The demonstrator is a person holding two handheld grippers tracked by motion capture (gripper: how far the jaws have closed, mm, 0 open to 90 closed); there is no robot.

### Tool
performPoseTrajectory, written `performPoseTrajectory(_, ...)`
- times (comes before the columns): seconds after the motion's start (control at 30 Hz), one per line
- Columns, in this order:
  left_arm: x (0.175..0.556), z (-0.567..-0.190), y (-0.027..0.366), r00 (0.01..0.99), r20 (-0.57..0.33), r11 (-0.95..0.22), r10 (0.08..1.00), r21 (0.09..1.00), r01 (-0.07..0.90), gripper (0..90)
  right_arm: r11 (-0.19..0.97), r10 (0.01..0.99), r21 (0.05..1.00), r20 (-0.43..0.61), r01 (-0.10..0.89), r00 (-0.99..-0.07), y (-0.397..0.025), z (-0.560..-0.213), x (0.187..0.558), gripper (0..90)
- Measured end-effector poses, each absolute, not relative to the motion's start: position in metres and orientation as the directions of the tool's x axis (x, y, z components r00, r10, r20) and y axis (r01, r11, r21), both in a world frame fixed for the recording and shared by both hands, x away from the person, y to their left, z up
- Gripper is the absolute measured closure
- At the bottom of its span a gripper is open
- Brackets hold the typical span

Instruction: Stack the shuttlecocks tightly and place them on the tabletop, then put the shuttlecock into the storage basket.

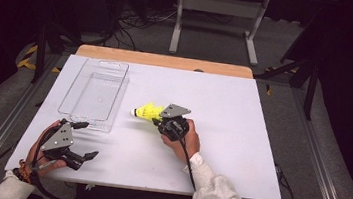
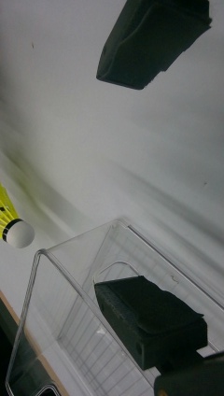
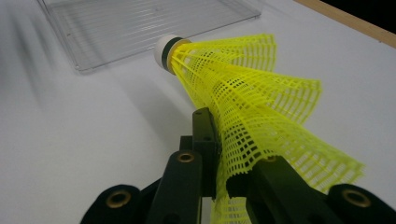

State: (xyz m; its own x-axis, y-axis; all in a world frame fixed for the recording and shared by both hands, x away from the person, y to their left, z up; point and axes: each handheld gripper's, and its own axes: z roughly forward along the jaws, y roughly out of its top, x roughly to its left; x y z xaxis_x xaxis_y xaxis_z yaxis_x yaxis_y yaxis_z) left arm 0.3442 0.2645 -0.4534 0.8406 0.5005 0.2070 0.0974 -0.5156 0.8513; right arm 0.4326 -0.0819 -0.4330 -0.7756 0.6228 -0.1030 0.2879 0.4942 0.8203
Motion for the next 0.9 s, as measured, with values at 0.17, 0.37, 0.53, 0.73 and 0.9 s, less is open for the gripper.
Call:
performPoseTrajectory(0.17,0.343,-0.454,0.266,0.84,0.209,-0.517,0.501,0.851,0.097,3.4,0.485,0.629,0.827,-0.104,0.284,-0.77,-0.086,-0.43,0.432,86.6)
performPoseTrajectory(0.37,0.34,-0.454,0.269,0.834,0.206,-0.512,0.512,0.852,0.104,3.4,0.478,0.632,0.835,-0.112,0.272,-0.767,-0.088,-0.425,0.432,86.7)
performPoseTrajectory(0.53,0.337,-0.454,0.271,0.828,0.206,-0.511,0.521,0.852,0.109,3.4,0.469,0.633,0.842,-0.109,0.268,-0.767,-0.09,-0.422,0.433,86.7)
performPoseTrajectory(0.73,0.339,-0.453,0.272,0.825,0.21,-0.51,0.525,0.853,0.108,3.4,0.463,0.63,0.848,-0.11,0.258,-0.769,-0.091,-0.418,0.434,86.7)
performPoseTrajectory(0.9,0.338,-0.454,0.27,0.828,0.208,-0.512,0.52,0.852,0.108,3.4,0.455,0.637,0.851,-0.105,0.262,-0.764,-0.095,-0.417,0.433,86.8)
